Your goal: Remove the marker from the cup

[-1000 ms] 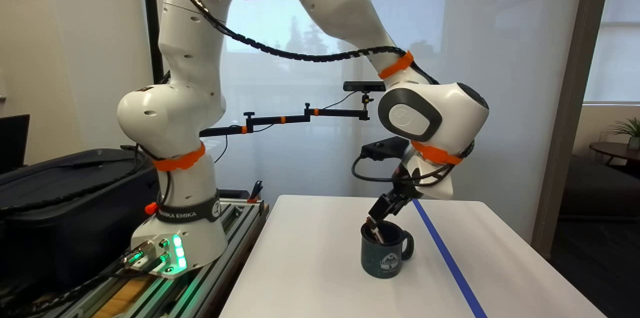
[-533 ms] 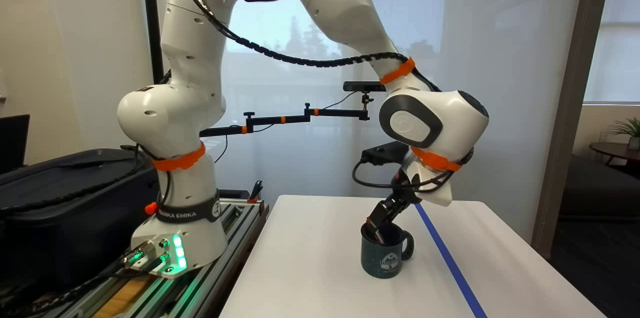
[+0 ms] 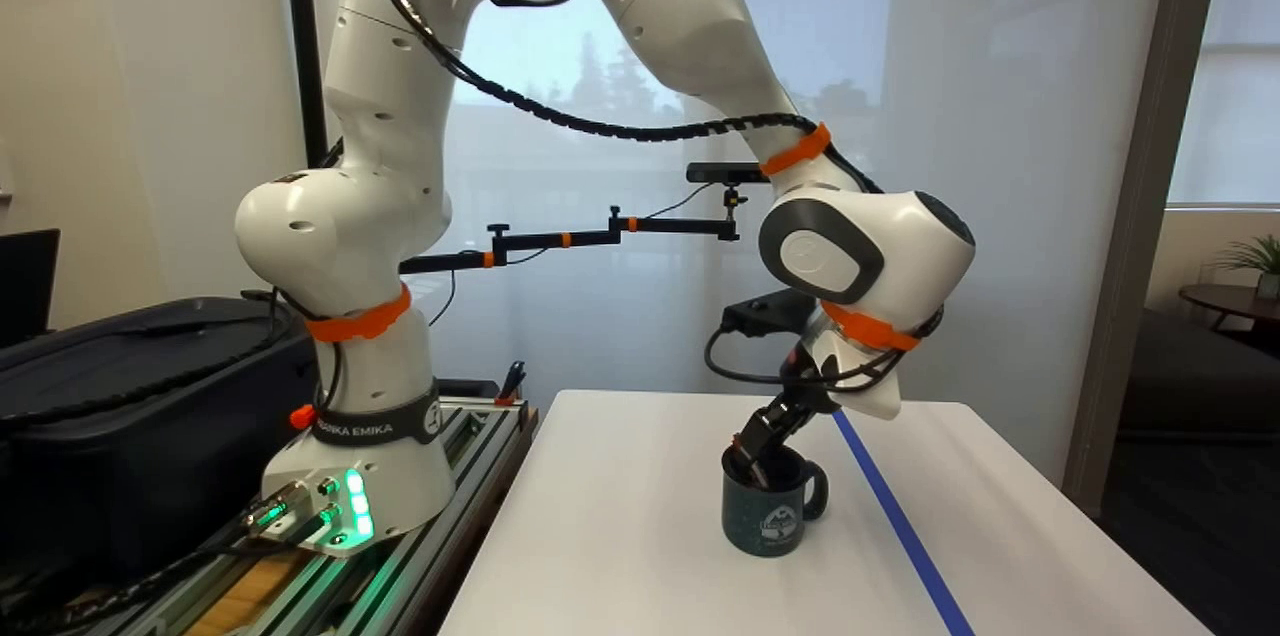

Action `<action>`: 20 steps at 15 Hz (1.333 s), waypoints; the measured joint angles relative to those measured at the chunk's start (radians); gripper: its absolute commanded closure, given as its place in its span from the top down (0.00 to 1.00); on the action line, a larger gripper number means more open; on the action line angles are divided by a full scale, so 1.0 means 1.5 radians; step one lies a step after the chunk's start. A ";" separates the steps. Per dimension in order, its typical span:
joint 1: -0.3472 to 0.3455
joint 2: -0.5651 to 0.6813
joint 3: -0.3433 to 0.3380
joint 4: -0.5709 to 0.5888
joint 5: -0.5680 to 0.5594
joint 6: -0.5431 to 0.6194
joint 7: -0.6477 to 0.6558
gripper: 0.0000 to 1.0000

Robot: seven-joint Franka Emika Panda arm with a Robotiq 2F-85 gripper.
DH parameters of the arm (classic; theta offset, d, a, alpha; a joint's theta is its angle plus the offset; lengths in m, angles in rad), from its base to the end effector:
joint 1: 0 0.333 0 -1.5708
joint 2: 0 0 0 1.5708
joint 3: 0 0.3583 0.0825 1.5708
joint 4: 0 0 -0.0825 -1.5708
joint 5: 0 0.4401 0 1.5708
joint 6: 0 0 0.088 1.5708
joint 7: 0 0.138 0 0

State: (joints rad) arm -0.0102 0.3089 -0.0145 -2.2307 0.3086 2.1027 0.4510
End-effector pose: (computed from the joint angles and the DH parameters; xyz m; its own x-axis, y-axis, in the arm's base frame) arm 0.5294 0.0092 0.1729 0.6751 -0.5723 -0.4655 -0.6304 -0.7753 0.0390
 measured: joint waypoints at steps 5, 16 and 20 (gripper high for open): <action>0.000 0.020 0.000 0.007 0.000 0.017 0.000 0.57; 0.012 0.044 0.007 0.020 0.000 0.023 -0.001 0.05; 0.016 0.031 0.006 0.020 -0.003 0.015 -0.001 0.05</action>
State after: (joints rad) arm 0.0133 0.3559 -0.0054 -2.2004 0.3041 2.1246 0.4499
